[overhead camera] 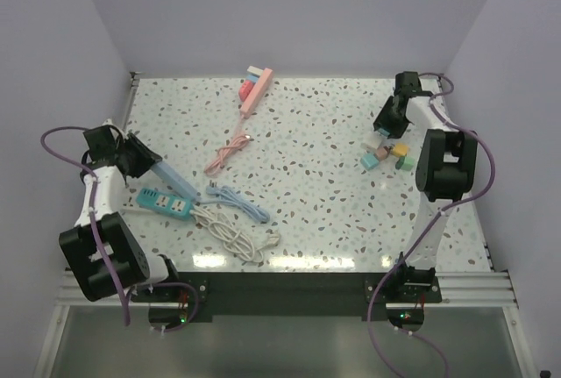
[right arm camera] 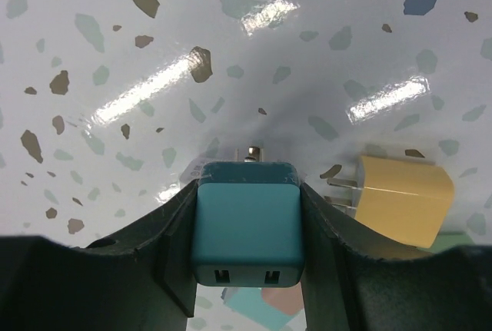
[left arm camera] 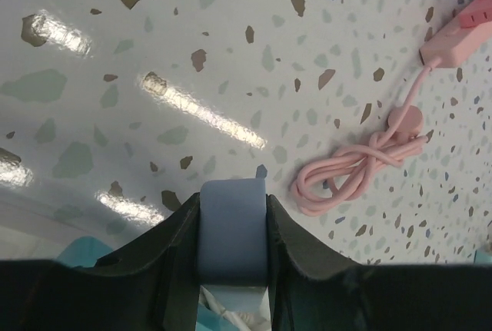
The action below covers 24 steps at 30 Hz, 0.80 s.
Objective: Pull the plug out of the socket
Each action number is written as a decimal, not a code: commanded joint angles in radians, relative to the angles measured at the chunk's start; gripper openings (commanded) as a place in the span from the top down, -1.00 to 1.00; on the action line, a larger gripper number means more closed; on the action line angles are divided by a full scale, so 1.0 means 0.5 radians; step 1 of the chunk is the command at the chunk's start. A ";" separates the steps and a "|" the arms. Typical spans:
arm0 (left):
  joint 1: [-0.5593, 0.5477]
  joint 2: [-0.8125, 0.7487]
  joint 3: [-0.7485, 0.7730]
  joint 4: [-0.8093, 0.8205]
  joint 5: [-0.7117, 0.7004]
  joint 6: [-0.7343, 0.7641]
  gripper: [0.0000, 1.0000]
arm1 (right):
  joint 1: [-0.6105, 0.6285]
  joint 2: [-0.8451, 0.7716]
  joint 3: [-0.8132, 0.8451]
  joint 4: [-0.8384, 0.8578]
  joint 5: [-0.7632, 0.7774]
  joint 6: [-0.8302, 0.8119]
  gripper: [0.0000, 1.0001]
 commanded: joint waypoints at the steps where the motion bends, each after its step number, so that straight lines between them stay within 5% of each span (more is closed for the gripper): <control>1: 0.082 0.065 -0.028 -0.053 -0.094 0.117 1.00 | -0.006 0.017 0.006 0.076 0.053 0.058 0.68; 3: 0.082 0.084 -0.071 -0.005 -0.137 0.095 1.00 | -0.012 0.051 0.027 0.058 0.075 0.064 0.42; 4: 0.094 0.090 -0.089 0.008 -0.171 0.092 0.99 | -0.009 0.057 0.051 0.034 0.078 0.064 0.14; 10: 0.104 0.047 -0.181 0.048 -0.177 0.043 -0.19 | -0.012 -0.127 -0.003 0.073 0.029 0.018 -0.62; 14: 0.101 0.010 -0.184 0.042 -0.183 0.019 -0.57 | -0.012 -0.348 -0.043 0.086 -0.032 -0.010 -0.97; 17: 0.104 -0.026 -0.181 0.042 -0.113 0.000 -0.96 | 0.027 -0.492 -0.056 0.107 -0.179 -0.028 -0.97; 24: 0.079 -0.122 -0.218 0.158 0.301 -0.073 -1.00 | 0.542 -0.348 0.214 -0.009 -0.379 -0.169 -0.97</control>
